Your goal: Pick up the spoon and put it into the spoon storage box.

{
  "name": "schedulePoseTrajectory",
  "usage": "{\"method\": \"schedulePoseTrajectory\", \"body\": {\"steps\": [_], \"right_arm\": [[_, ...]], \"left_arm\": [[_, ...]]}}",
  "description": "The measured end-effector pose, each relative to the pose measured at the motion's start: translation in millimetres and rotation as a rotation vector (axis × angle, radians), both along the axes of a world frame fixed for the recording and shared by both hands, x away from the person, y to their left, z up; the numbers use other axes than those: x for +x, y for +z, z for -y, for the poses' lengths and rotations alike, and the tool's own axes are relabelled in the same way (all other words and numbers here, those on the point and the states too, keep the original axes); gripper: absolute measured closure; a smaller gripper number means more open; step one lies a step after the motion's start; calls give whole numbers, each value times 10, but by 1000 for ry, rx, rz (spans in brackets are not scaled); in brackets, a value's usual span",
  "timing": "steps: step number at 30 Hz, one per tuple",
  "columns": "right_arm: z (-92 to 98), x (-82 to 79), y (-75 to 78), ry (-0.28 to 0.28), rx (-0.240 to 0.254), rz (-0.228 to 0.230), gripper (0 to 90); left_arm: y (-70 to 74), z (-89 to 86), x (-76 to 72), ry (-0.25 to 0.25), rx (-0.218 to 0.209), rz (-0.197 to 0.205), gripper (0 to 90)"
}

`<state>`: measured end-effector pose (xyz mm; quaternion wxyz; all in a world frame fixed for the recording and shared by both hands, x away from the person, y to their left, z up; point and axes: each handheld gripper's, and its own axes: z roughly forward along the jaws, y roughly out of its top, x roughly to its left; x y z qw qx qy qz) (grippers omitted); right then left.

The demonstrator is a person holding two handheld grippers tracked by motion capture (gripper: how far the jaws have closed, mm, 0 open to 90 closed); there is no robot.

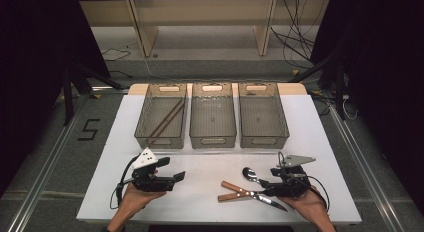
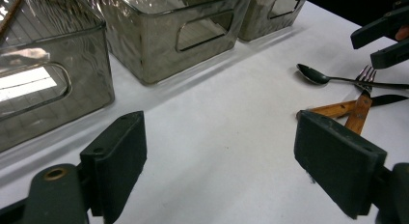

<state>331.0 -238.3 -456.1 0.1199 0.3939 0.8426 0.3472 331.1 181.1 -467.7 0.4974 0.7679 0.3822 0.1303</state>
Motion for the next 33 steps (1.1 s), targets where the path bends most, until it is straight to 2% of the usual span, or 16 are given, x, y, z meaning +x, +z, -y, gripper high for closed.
{"method": "schedulePoseTrajectory", "body": {"steps": [7,13,23,26,33], "right_arm": [[-82,152,14,37,-79,-110,551],[-202,227,-45,63,-177,-192,649],[-283,234,-102,79,-251,-234,748],[-318,230,-106,75,-282,-223,779],[-362,252,-102,74,-315,-229,842]], "left_arm": [[-61,7,-36,5,13,3,186],[-98,27,-70,-9,25,-6,186],[-112,30,-84,-9,34,-1,186],[-111,34,-86,-11,33,-1,186],[-114,39,-88,-11,39,4,187]]}}
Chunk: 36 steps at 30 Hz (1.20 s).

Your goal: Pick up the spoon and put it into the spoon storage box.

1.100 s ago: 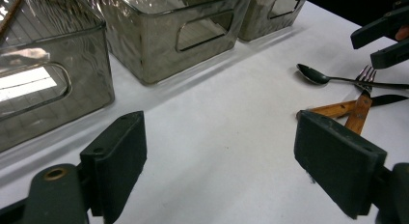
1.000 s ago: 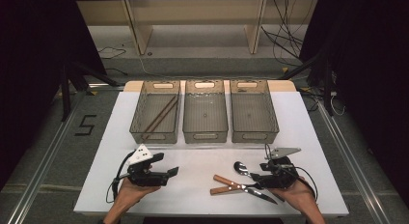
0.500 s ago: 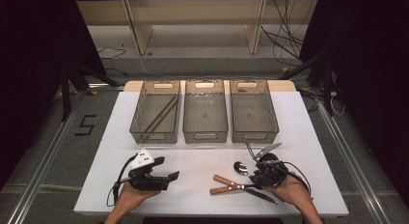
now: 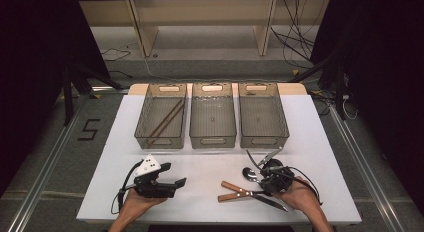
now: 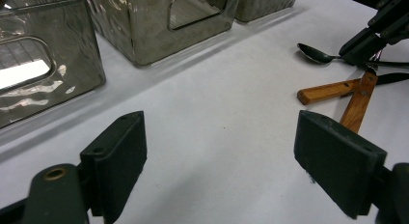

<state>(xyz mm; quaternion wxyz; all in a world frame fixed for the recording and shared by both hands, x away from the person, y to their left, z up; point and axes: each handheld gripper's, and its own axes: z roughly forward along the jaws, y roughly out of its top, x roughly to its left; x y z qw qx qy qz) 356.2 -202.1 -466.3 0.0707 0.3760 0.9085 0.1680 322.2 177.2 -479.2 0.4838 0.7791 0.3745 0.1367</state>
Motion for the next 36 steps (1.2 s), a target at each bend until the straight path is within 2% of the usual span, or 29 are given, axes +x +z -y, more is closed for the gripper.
{"method": "schedulePoseTrajectory", "body": {"steps": [7,11,36], "right_arm": [[-5,22,14,4,-3,-15,863],[18,48,17,4,13,-33,863],[131,109,52,-23,51,-39,866]], "left_arm": [[-12,8,3,-3,7,-2,187],[-12,5,2,-3,6,0,188],[-2,8,-4,-9,2,2,193]]}}
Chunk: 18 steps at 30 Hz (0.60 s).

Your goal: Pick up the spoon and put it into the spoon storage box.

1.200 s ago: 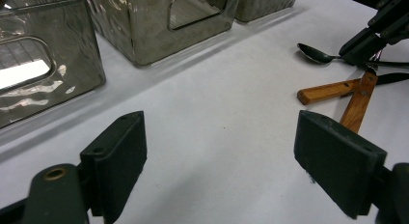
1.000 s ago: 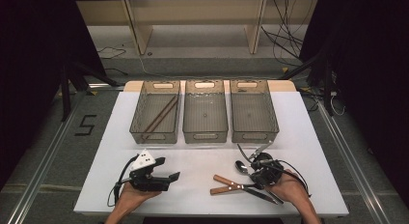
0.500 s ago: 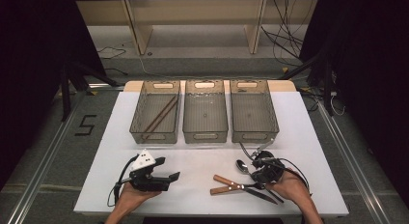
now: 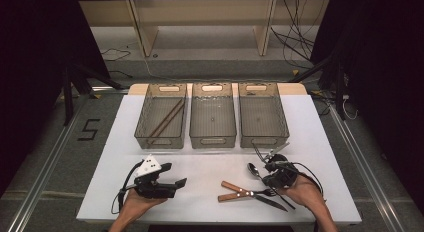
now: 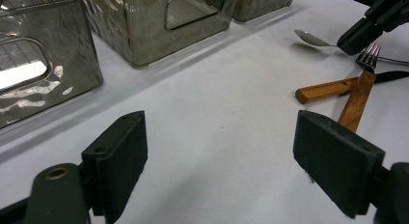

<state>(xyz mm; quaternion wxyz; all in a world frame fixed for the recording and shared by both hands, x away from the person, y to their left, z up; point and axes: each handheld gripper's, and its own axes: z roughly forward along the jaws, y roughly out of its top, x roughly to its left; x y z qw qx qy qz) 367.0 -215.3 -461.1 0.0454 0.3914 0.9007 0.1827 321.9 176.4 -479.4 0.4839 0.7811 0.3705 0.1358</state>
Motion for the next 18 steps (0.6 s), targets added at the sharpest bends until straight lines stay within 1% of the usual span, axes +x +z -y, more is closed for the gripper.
{"method": "schedulePoseTrajectory", "body": {"steps": [2,4,9,10,12,15,18], "right_arm": [[10,1,11,1,11,-1,866],[11,4,5,-4,3,-5,866],[27,4,11,-11,2,-1,876],[29,5,14,-13,3,4,885],[58,8,52,-29,-9,34,900],[71,15,31,-22,-6,16,900],[67,14,33,-19,-10,19,900]], "left_arm": [[0,3,-1,-1,-1,-1,193],[2,8,-3,-2,0,0,193],[5,6,-3,-3,-1,1,195],[5,6,-3,-3,-1,1,195],[5,8,-4,-5,-1,1,196],[0,20,-4,-11,4,0,196],[0,27,-6,-11,4,1,196]]}}
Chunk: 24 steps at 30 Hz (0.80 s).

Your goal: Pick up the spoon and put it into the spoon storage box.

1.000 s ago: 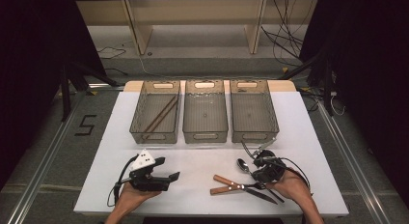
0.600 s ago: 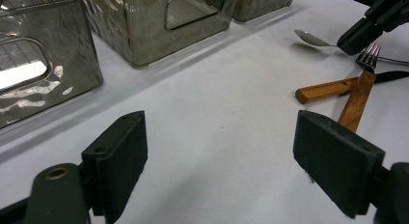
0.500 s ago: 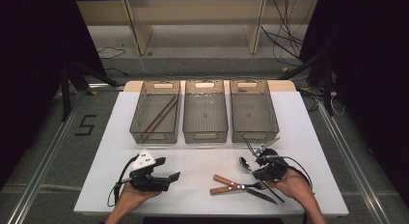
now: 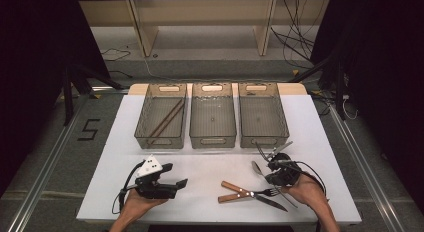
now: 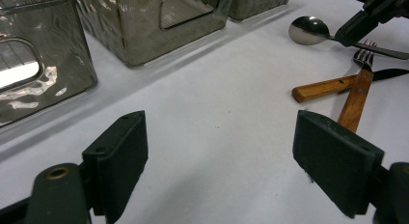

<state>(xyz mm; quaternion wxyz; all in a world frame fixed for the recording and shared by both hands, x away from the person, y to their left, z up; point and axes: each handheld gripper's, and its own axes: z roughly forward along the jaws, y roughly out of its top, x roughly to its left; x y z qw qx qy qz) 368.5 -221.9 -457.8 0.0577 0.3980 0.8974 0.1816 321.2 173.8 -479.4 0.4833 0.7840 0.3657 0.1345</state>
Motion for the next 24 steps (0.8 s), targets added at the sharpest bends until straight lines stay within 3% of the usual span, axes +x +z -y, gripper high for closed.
{"method": "schedulePoseTrajectory", "body": {"steps": [5,10,15,24], "right_arm": [[-2,-16,18,10,-15,7,900],[12,-47,142,9,6,49,900],[0,-54,311,16,60,93,900],[-81,96,488,16,160,139,900]], "left_arm": [[0,-7,2,5,-3,1,196],[2,-18,5,12,-5,2,196],[-5,-27,11,15,-3,0,196],[-13,-50,17,25,-11,5,195]]}}
